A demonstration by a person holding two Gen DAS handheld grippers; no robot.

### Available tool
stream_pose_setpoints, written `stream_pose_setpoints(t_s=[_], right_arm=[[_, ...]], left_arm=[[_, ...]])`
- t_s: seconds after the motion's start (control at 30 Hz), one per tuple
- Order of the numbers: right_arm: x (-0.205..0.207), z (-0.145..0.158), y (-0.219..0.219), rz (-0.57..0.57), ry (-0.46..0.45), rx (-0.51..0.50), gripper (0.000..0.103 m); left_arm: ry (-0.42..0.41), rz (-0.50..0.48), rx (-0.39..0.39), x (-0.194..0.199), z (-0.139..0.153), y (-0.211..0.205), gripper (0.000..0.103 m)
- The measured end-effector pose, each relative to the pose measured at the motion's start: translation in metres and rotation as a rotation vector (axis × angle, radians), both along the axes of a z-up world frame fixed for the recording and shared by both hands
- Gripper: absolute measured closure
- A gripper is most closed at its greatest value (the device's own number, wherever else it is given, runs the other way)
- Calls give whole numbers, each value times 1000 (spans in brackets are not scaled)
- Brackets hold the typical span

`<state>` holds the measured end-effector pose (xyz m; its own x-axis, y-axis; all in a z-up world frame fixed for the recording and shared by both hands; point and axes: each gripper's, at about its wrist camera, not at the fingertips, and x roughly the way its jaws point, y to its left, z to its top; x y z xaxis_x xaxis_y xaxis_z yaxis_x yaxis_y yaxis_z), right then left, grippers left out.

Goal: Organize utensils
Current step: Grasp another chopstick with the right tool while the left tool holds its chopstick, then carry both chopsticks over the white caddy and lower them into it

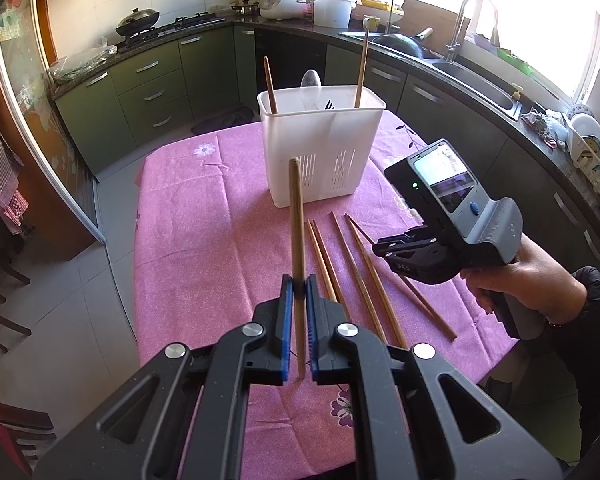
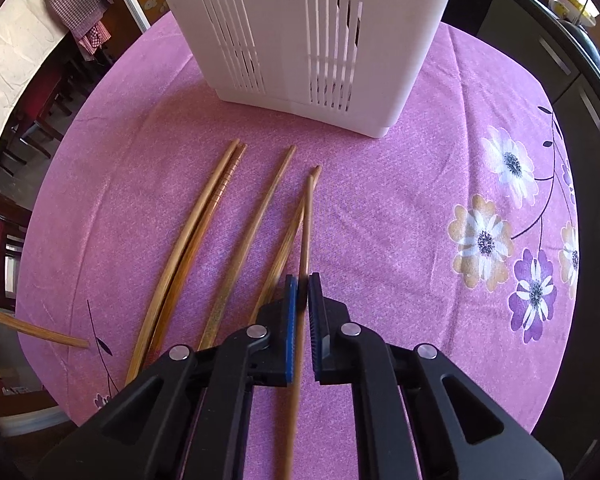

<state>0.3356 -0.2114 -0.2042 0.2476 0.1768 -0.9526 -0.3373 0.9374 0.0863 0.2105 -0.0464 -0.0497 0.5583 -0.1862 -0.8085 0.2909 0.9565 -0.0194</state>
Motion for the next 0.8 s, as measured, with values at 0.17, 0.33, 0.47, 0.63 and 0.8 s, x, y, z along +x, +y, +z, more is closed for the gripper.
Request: stream_pose_setpoints(t_s=[0.17,0.33,0.47,0.63,0.8], right_arm=[[-15,52,-16,-16,-139,58,96],[-48,106,-39,-19,-276,138,96],[-83,128,-59,-13,-348,170,96],[-115,134,-72,-4,-390,180,96],[-134,136,-78,-2,-407,190,96]], left_arm=[[0,-4,5,-1,-1,0,96],[-1,-3,6,-2,0,1,96],[-4,-4,8,-4,0,1,96],[-7,0,10,-5,1,2,96],[-10,-6,20,-8,2,0,96]])
